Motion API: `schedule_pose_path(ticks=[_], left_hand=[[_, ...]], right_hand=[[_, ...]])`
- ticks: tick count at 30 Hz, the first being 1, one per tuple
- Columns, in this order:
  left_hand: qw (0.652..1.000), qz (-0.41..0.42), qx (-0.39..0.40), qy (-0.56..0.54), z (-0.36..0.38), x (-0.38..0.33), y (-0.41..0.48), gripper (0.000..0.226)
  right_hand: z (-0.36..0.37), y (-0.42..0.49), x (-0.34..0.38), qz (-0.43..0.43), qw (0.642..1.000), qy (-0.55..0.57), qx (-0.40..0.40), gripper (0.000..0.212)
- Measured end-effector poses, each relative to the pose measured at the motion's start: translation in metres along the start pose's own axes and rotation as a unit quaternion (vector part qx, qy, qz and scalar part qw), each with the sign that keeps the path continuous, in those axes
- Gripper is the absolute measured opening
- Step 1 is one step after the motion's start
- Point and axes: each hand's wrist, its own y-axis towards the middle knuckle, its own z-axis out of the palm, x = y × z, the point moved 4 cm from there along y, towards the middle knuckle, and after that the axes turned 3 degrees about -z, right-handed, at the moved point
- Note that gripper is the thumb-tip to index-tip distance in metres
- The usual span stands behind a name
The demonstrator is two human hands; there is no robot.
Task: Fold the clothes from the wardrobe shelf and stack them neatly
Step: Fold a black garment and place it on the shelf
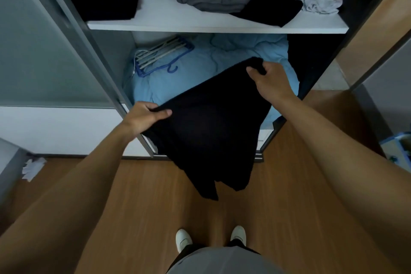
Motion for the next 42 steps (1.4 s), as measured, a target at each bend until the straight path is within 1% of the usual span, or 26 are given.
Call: schedule_pose_path(ticks=[2,6,8,11,12,13,14,15,16,17,18,19,20,21,22,23,24,27,30,33,35,37,39,40,41,42], left_hand=[[0.998,0.02,-0.044,-0.027,-0.016,-0.006,0.003,0.037],[0.998,0.03,-0.063,-0.005,-0.038,-0.02,0.004,0.048],[0.999,0.007,-0.039,0.022,-0.044,-0.023,0.002,0.039],[0.997,-0.05,0.05,-0.001,-0.036,-0.025,-0.006,0.03],[0.995,-0.063,0.074,-0.015,-0.029,-0.03,-0.01,0.03],[0.993,-0.064,0.091,-0.029,-0.021,-0.037,-0.014,0.031],[0.992,-0.057,0.101,-0.045,-0.012,-0.046,-0.018,0.033],[0.991,-0.043,0.107,-0.064,-0.001,-0.056,-0.019,0.034],[0.99,-0.026,0.107,-0.083,0.01,-0.067,-0.021,0.033],[0.989,-0.014,0.104,-0.1,0.02,-0.078,-0.023,0.028],[0.988,-0.011,0.098,-0.115,0.029,-0.088,-0.026,0.026],[0.987,-0.013,0.091,-0.131,0.037,-0.095,-0.026,0.024],[0.985,-0.018,0.089,-0.145,0.044,-0.1,-0.027,0.022],[0.983,-0.02,0.093,-0.156,0.05,-0.104,-0.028,0.021],[0.981,-0.018,0.1,-0.164,0.055,-0.108,-0.029,0.022],[0.979,-0.012,0.107,-0.173,0.058,-0.112,-0.031,0.023],[0.977,-0.008,0.11,-0.182,0.061,-0.116,-0.032,0.024],[0.965,0.002,0.124,-0.23,0.063,-0.126,-0.035,0.027],[0.957,0.011,0.09,-0.275,0.052,-0.13,-0.029,0.026],[0.957,-0.011,0.047,-0.287,0.032,-0.114,-0.019,0.023],[0.962,-0.057,0.035,-0.264,0.022,-0.09,-0.016,0.019],[0.982,-0.093,0.019,-0.163,0.019,-0.066,-0.014,0.032],[0.998,-0.049,-0.024,-0.04,0.02,-0.056,-0.017,0.041],[0.999,0.004,-0.033,-0.014,0.023,-0.057,-0.022,0.036],[0.998,0.066,-0.005,-0.016,0.03,-0.062,-0.029,0.025],[0.991,0.123,0.052,-0.011,0.042,-0.07,-0.038,0.018]], right_hand=[[0.0,-0.002,-0.016,0.028,1.0,-0.005,0.006,0.04],[0.003,-0.005,-0.029,0.054,0.998,0.02,-0.002,0.033],[0.003,-0.003,-0.029,0.049,0.998,0.038,-0.01,0.037],[0.006,0.001,-0.031,0.054,0.997,0.06,-0.021,0.047],[0.009,0.004,-0.031,0.054,0.998,0.03,0.0,0.05],[0.016,0.008,-0.031,0.052,0.996,-0.041,0.055,0.051],[0.024,0.007,-0.03,0.054,0.977,-0.153,0.139,0.048],[0.033,0.004,-0.027,0.053,0.937,-0.267,0.217,0.044],[0.039,0.0,-0.022,0.047,0.903,-0.341,0.258,0.04],[0.043,-0.002,-0.016,0.029,0.895,-0.359,0.264,0.035],[0.048,-0.006,-0.009,0.004,0.912,-0.328,0.248,0.027],[0.052,-0.012,-0.001,-0.014,0.94,-0.25,0.23,0.021],[0.057,-0.022,0.009,-0.024,0.957,-0.153,0.246,0.02],[0.063,-0.035,0.016,-0.018,0.953,-0.064,0.295,0.022],[0.069,-0.048,0.018,0.003,0.934,-0.005,0.356,0.022],[0.073,-0.059,0.02,0.015,0.916,0.018,0.401,0.021],[0.076,-0.064,0.019,0.014,0.912,0.013,0.409,0.02],[0.076,-0.061,0.006,0.023,0.95,-0.035,0.308,0.006],[0.071,-0.058,-0.009,0.027,0.97,-0.099,0.219,0.034],[0.055,-0.054,-0.01,0.012,0.986,-0.081,0.147,0.041],[0.048,-0.052,0.001,0.004,0.992,-0.023,0.123,0.031],[0.048,-0.051,0.02,-0.016,0.993,0.008,0.118,0.019],[0.054,-0.051,0.038,-0.037,0.991,0.01,0.125,0.019],[0.059,-0.05,0.044,-0.047,0.99,0.001,0.13,0.02],[0.064,-0.051,0.05,-0.054,0.99,-0.014,0.133,0.021],[0.069,-0.051,0.055,-0.057,0.988,-0.031,0.137,0.02]])
